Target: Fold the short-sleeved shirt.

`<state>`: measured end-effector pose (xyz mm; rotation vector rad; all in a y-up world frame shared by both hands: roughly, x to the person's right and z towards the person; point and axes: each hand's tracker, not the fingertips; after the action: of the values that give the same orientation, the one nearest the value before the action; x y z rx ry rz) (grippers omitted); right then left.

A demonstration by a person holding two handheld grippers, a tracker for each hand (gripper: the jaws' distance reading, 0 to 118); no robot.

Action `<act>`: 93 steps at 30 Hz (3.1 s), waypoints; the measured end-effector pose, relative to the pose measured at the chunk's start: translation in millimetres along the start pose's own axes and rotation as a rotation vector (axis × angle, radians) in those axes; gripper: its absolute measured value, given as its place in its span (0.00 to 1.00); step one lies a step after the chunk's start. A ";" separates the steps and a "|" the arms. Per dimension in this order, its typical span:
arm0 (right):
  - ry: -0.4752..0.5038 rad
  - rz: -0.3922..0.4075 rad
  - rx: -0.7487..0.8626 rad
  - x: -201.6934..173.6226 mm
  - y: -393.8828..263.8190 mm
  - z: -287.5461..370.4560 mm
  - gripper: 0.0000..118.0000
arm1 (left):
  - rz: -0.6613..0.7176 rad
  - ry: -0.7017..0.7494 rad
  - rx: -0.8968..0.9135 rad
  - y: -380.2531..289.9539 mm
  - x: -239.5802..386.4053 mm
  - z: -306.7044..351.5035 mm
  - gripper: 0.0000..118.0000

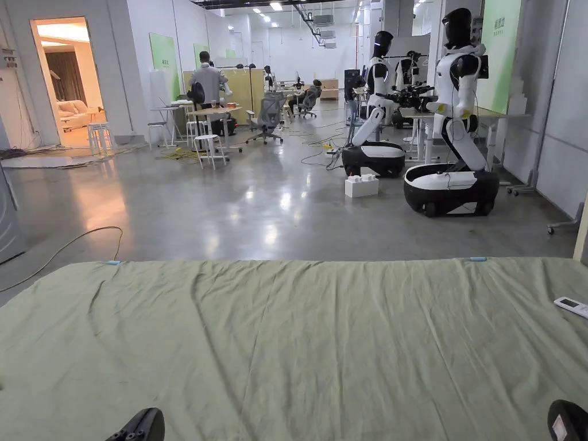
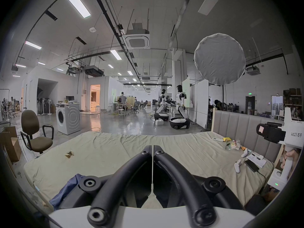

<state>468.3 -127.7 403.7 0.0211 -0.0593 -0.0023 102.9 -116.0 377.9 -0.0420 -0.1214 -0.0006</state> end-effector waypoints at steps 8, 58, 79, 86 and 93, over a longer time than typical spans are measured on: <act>0.008 -0.016 -0.017 3.9 -3.7 -0.9 0.00 | 0.021 0.008 -0.013 -1.4 -7.2 -2.3 0.02; 0.010 -0.086 -0.427 21.0 -76.8 -27.9 0.00 | 0.452 0.273 -0.547 -162.9 -241.4 -192.2 0.04; -0.179 -0.176 -0.340 79.6 -70.4 58.6 0.00 | -0.062 -0.778 -0.744 -165.1 247.0 -225.3 0.04; -0.200 -0.132 -0.389 79.6 -81.3 77.8 0.00 | -0.226 -0.955 -0.807 -241.8 327.8 -144.1 0.18; -0.129 -0.152 -0.384 69.5 -87.4 56.2 0.00 | -0.060 -0.907 -0.613 -179.0 223.1 -129.4 0.53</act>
<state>534.2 -216.5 462.0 -0.3590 -0.1855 -0.1668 339.5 -299.8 284.0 -0.6536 -1.0278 -0.0796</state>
